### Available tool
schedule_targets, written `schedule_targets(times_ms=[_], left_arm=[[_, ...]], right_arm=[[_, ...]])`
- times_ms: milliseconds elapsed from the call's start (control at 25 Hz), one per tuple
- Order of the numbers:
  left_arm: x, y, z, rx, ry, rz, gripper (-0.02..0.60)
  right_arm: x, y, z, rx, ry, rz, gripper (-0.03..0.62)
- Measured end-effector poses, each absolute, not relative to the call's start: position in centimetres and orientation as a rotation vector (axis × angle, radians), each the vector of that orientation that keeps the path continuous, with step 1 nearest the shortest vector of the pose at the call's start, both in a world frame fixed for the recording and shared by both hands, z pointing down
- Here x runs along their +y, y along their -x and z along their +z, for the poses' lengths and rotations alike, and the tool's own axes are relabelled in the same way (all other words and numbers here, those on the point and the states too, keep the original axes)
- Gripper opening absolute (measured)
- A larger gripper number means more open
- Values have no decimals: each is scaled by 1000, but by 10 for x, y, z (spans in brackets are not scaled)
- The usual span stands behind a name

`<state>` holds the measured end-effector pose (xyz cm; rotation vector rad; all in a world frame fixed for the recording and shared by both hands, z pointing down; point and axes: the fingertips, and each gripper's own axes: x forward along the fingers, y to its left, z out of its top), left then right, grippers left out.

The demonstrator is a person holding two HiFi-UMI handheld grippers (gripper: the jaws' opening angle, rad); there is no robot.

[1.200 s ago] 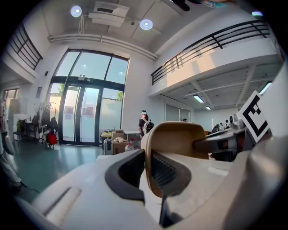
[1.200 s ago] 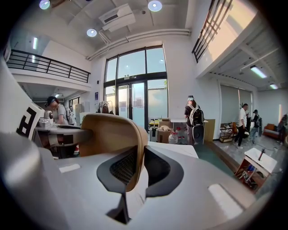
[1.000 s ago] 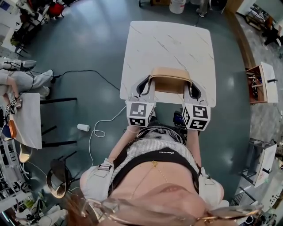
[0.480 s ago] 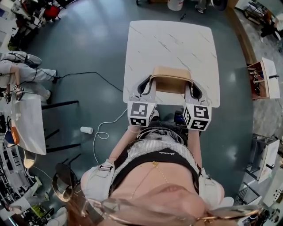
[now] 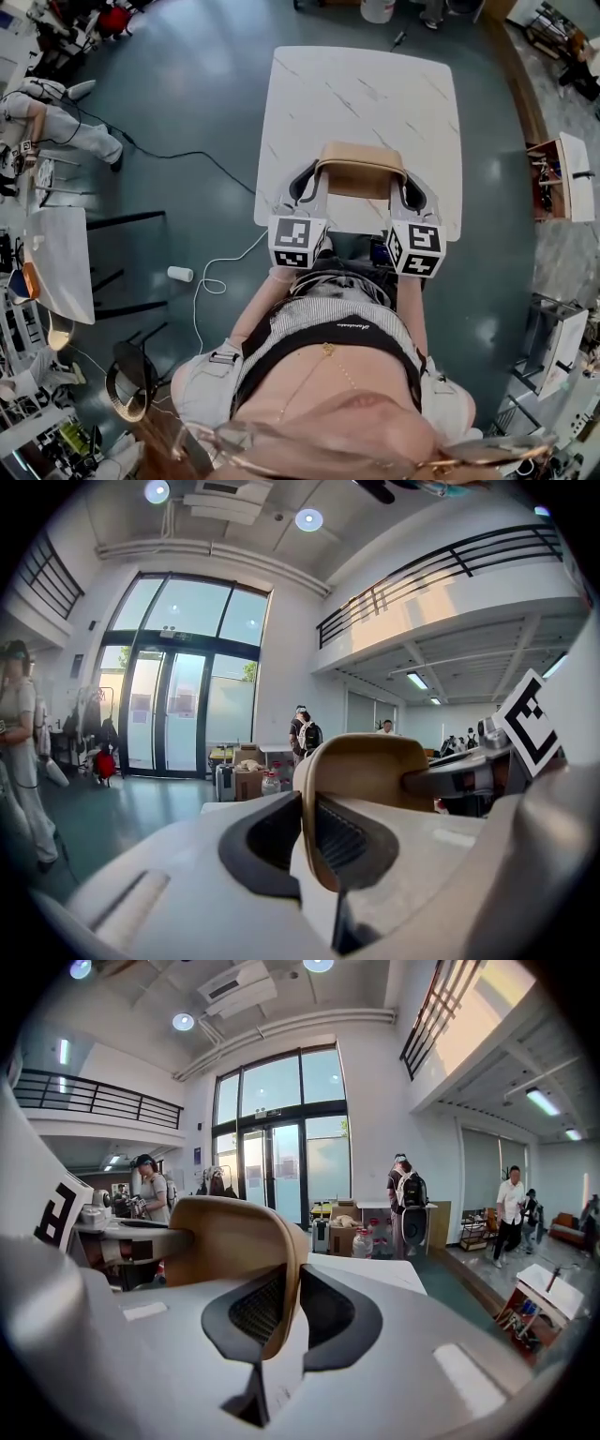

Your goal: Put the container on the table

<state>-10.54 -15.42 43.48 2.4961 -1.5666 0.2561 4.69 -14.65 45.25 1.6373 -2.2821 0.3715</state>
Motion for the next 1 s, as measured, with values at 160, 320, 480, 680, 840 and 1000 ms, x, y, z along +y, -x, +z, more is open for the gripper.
schedule_targets(times_ms=[160, 320, 480, 680, 840, 1000], left_arm=[[-169, 88, 430, -1590, -2483, 253, 26], [-188, 64, 427, -1606, -2493, 277, 28], [-204, 40, 426, -1619, -2500, 298, 28], [-212, 16, 426, -1633, -2487, 298, 28], [-215, -1, 426, -1652, -2482, 311, 28], [-218, -17, 425, -1675, -2472, 309, 28]], right_arm=[[-166, -65, 447, -2291, -1612, 362, 57], [-185, -89, 447, -2302, -1600, 366, 58], [-200, -113, 448, -2313, -1598, 376, 58], [-210, -137, 448, -2325, -1584, 375, 58], [-215, -154, 449, -2331, -1579, 385, 58], [-220, -170, 449, -2347, -1564, 383, 58]])
